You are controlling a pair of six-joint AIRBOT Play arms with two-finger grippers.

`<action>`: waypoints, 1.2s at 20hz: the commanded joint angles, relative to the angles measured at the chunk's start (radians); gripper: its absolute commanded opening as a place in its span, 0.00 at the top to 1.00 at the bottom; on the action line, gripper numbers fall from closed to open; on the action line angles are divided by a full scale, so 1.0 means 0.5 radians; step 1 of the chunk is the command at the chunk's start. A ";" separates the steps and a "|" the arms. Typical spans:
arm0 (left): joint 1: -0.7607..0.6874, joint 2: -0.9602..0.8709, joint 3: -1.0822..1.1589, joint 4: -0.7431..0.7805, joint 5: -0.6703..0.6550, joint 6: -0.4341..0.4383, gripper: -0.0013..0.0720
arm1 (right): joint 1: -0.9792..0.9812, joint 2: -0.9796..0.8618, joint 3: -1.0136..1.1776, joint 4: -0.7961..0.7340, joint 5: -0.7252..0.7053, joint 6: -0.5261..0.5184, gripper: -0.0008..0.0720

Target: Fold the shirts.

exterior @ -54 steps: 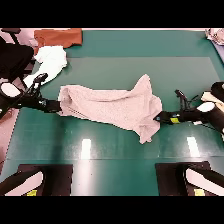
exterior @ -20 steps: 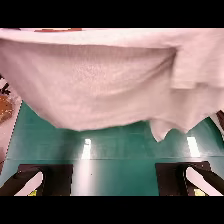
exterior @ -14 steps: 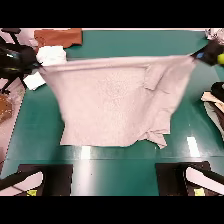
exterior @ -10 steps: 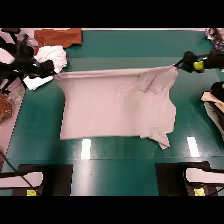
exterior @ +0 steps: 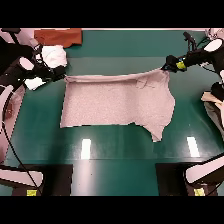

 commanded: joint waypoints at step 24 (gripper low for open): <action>-0.002 0.179 0.108 0.136 -0.698 0.120 0.32 | -0.049 0.426 -0.356 -0.521 0.348 -0.008 0.23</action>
